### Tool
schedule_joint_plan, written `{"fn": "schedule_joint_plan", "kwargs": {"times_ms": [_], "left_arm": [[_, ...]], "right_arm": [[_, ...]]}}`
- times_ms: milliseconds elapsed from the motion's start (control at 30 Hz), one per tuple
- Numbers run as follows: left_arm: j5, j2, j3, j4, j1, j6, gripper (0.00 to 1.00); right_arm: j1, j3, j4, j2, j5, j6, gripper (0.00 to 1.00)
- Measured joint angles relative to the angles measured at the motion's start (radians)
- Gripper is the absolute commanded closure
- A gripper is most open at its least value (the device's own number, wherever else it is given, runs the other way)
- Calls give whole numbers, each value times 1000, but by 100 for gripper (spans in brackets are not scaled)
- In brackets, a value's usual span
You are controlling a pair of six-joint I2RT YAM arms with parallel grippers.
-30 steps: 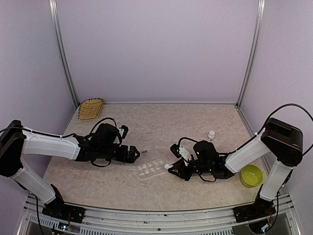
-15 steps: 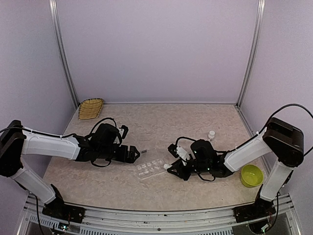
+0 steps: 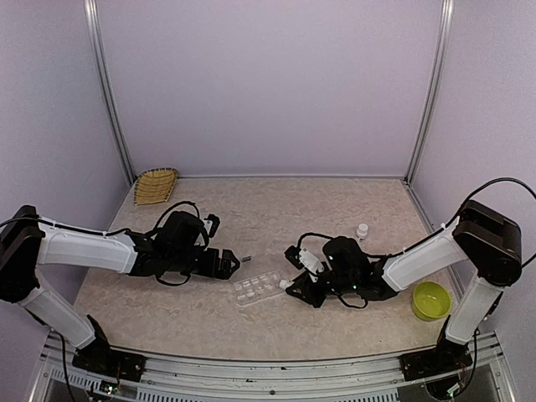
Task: Sort the pills into containers
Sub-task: Pour the pill into the compartment of the pill container.
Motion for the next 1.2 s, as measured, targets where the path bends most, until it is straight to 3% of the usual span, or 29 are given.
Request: {"fn": "schedule_joint_plan", "kwargs": {"times_ms": [1200], "left_arm": [[0, 0, -15, 19, -4, -4, 1]], "right_arm": [[29, 148, -284, -6, 67, -64, 91]]}}
